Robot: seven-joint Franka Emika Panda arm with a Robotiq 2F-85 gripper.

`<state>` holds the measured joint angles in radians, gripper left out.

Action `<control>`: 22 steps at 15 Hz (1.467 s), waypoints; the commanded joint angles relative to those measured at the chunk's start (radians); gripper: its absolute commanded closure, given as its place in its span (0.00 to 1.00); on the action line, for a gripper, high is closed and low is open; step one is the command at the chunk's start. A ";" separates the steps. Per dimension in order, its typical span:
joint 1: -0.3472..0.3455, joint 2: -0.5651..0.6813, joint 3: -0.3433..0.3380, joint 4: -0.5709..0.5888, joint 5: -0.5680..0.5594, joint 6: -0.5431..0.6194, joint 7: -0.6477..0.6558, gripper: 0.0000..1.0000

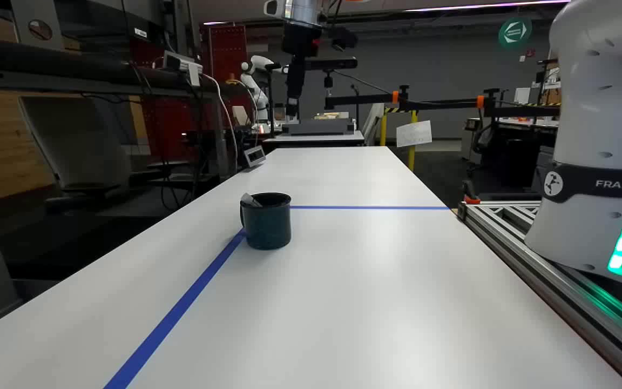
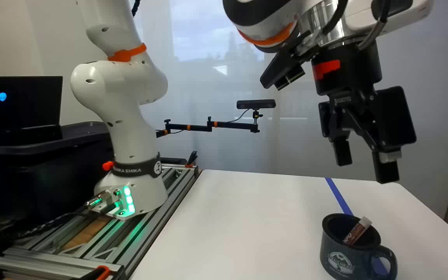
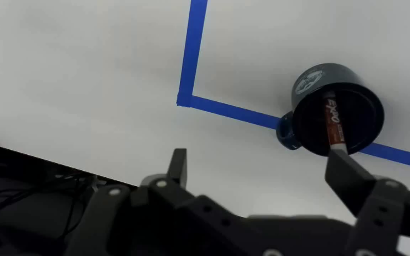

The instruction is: Remove the marker from the cup and place it to the left of the mug

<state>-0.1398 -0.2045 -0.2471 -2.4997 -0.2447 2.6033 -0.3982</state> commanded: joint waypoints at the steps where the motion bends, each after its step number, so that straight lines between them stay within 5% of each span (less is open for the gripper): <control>1: -0.011 0.000 0.012 0.000 0.004 -0.002 -0.002 0.00; 7: -0.011 0.000 0.013 0.000 0.004 -0.002 -0.001 0.00; 11: 0.113 0.077 -0.044 0.005 0.343 0.130 -0.338 0.00; 15: 0.179 0.163 -0.040 0.038 0.606 0.109 -0.602 0.00; 22: 0.169 0.301 -0.015 0.088 0.799 0.106 -0.831 0.00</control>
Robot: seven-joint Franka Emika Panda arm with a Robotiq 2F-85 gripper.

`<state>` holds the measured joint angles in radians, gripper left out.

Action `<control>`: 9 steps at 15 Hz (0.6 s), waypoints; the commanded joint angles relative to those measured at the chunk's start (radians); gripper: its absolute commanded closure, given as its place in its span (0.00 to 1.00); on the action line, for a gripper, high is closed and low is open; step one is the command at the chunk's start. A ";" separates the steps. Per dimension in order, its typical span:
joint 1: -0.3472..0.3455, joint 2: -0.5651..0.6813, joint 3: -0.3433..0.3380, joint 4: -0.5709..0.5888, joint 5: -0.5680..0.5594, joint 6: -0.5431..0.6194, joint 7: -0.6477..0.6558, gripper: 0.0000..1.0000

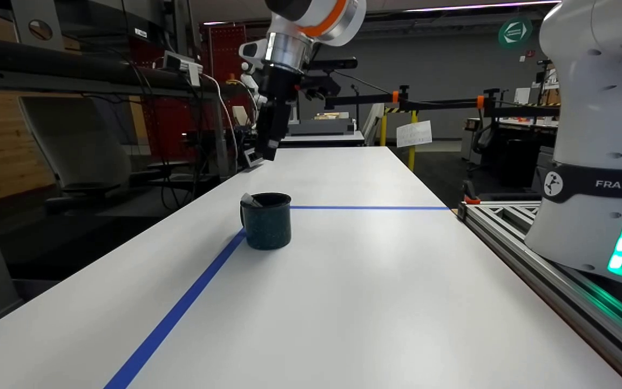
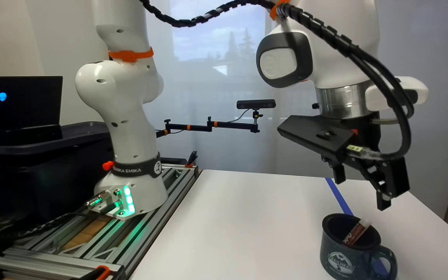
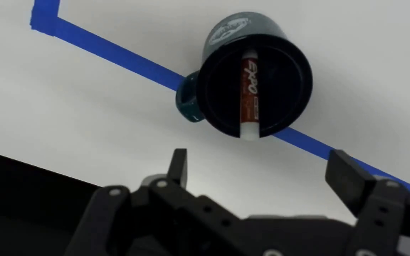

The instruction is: Remove the marker from the cup and place it to the left of the mug

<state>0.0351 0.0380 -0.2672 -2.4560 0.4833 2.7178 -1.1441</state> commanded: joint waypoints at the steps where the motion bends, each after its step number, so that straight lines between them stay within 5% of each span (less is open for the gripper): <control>1: -0.008 0.076 0.008 0.053 0.089 -0.009 -0.102 0.00; 9: 0.000 0.136 0.018 0.065 0.103 0.000 -0.084 0.00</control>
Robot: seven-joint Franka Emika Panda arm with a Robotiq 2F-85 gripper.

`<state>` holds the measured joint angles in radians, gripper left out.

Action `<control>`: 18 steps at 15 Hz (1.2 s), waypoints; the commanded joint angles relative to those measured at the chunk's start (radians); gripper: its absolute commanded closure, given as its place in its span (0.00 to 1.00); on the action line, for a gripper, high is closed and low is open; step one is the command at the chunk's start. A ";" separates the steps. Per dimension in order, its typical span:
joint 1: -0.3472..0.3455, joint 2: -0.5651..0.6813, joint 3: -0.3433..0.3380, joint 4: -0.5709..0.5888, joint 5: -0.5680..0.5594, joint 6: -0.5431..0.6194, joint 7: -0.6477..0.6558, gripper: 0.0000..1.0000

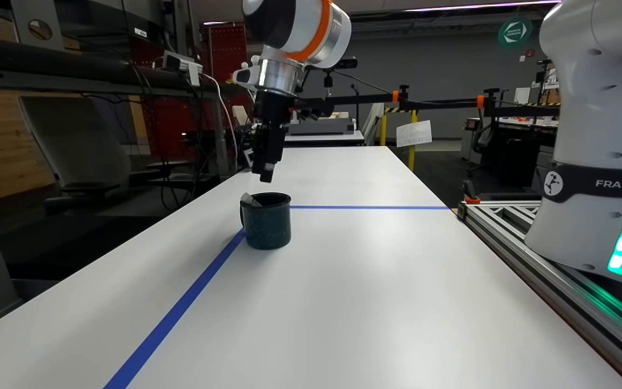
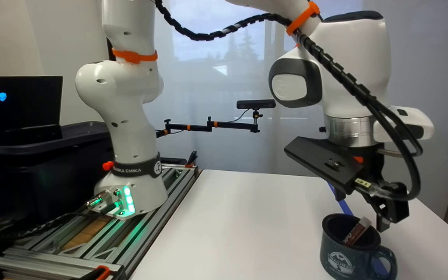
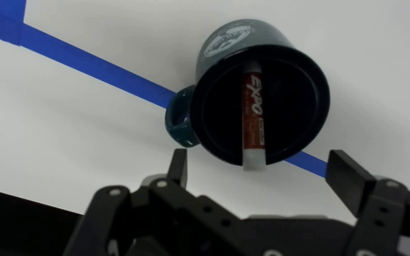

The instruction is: Remove the marker from the cup and place it to the left of the mug

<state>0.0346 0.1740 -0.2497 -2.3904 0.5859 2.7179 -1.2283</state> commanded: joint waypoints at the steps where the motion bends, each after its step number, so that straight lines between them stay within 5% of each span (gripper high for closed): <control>1: 0.000 0.007 0.000 0.004 0.000 0.000 0.000 0.00; 8: 0.002 0.051 0.012 0.022 0.018 -0.001 0.009 0.00; 12: 0.001 0.051 0.022 0.020 0.021 -0.003 0.024 0.42; 14: 0.002 0.049 0.023 0.017 0.021 0.012 0.037 0.48; 18: -0.013 0.057 0.045 0.024 0.092 0.016 0.007 0.46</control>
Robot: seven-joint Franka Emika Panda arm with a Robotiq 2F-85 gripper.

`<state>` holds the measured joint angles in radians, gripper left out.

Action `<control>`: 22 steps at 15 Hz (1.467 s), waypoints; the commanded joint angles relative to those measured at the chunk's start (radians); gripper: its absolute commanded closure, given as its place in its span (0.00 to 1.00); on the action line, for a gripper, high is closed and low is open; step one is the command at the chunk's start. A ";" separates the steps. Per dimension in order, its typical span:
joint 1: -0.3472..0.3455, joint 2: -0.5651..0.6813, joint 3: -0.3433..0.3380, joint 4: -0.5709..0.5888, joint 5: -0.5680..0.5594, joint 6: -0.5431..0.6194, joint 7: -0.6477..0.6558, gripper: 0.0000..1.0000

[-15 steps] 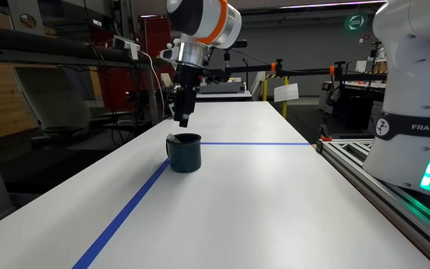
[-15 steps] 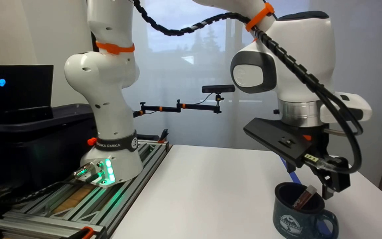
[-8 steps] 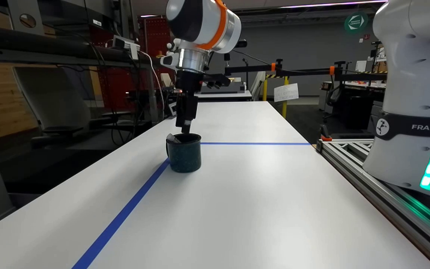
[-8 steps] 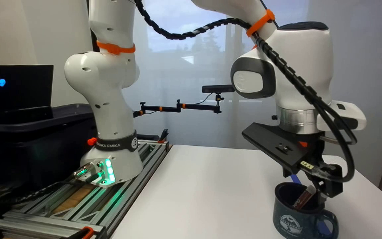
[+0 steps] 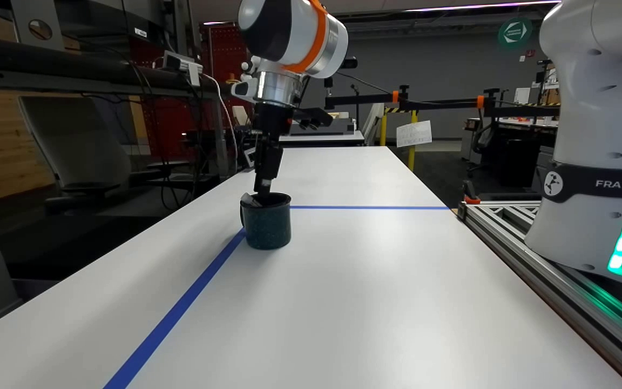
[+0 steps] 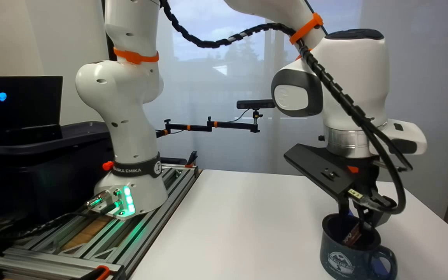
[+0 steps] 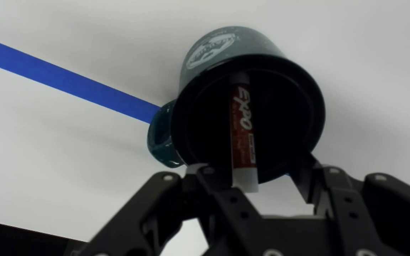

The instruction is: Remove the marker from the cup and place it to the left of the mug

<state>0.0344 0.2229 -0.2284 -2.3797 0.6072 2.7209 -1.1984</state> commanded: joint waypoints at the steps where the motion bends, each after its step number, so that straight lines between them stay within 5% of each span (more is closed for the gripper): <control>1: -0.014 0.014 0.030 0.016 0.092 0.019 -0.031 0.44; 6: -0.021 0.047 0.056 0.036 0.170 0.025 -0.054 0.49; 18: -0.016 0.078 0.047 0.039 0.135 0.086 -0.082 0.54; 22: -0.026 0.097 0.066 0.047 0.157 0.101 -0.159 0.92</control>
<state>0.0220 0.2876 -0.1837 -2.3516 0.7413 2.7903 -1.2910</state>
